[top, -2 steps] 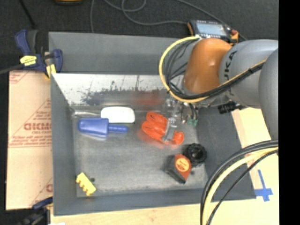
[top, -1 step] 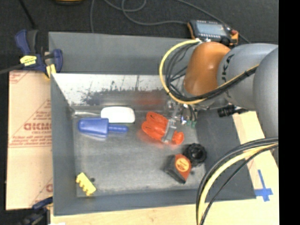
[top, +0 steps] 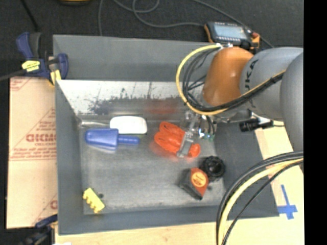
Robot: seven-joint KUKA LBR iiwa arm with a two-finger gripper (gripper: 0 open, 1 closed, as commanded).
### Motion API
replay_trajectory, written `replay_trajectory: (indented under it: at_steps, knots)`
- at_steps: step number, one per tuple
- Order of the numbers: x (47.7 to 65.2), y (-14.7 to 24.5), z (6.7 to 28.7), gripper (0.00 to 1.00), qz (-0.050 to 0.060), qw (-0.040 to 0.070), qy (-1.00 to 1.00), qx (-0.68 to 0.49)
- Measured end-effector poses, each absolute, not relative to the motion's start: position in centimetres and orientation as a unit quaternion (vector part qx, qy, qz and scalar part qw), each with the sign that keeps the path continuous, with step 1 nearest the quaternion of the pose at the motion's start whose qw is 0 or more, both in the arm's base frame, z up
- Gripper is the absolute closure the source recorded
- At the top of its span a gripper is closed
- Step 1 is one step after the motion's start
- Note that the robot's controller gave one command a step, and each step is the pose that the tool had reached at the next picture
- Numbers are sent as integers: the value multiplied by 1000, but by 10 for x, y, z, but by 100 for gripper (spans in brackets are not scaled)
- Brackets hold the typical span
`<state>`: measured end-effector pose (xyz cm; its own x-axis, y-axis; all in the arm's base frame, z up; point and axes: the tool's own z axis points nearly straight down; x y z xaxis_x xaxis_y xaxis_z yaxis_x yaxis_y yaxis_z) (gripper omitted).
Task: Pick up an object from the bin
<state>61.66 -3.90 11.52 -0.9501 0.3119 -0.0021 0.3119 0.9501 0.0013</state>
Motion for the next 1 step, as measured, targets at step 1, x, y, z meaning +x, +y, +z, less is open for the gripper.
replay_trajectory:
  at_steps: [1]
  knots:
    - [616, -34, 72, 0, 1, 2, 970, 242]
